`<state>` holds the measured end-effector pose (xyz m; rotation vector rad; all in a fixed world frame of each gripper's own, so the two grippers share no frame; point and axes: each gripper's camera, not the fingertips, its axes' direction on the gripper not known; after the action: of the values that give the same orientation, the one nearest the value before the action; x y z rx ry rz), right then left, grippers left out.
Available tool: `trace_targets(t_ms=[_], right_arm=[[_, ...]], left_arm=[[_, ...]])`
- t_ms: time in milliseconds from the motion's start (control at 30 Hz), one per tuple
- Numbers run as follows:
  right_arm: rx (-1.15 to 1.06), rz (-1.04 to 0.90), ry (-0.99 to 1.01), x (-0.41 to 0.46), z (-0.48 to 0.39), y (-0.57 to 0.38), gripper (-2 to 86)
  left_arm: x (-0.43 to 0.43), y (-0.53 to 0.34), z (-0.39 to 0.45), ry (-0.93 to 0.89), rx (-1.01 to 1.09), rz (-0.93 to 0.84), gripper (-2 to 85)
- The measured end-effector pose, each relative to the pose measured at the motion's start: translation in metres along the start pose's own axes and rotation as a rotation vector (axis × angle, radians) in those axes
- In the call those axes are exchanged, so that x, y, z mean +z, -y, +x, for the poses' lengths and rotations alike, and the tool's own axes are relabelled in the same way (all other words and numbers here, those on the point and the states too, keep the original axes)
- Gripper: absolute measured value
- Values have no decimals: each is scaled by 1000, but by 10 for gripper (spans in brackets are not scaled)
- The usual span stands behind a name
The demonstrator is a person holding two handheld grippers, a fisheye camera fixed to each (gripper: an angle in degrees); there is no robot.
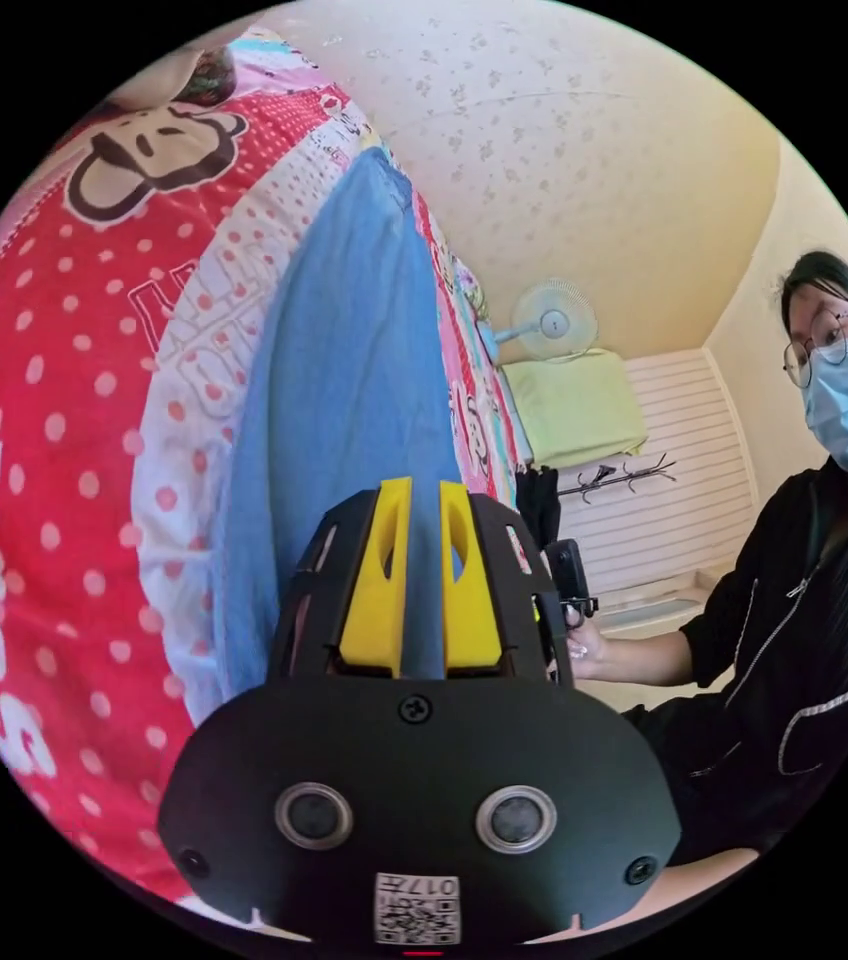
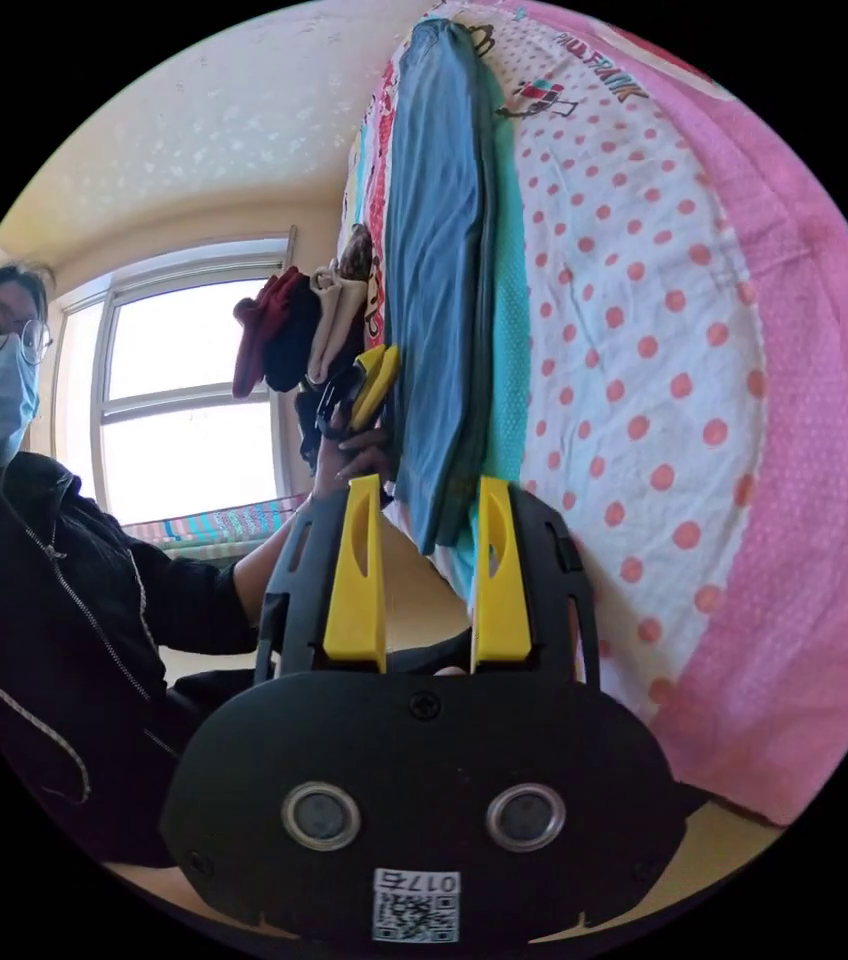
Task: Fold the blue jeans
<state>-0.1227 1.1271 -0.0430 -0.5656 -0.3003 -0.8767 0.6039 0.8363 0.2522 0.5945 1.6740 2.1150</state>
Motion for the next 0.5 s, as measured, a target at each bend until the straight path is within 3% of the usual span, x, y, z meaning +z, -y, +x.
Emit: trace_targets(t_ms=[133, 333, 500], right_arm=[[5, 51, -19, 3, 10, -1, 126], [85, 79, -51, 6, 23, 10, 69], [186, 87, 66, -10, 30, 12, 40]], left_arm=[[-22, -21, 9, 27, -13, 1, 54], [-91, -51, 1, -27, -104, 180, 56], [-142, -62, -7, 63, -109, 208, 72]])
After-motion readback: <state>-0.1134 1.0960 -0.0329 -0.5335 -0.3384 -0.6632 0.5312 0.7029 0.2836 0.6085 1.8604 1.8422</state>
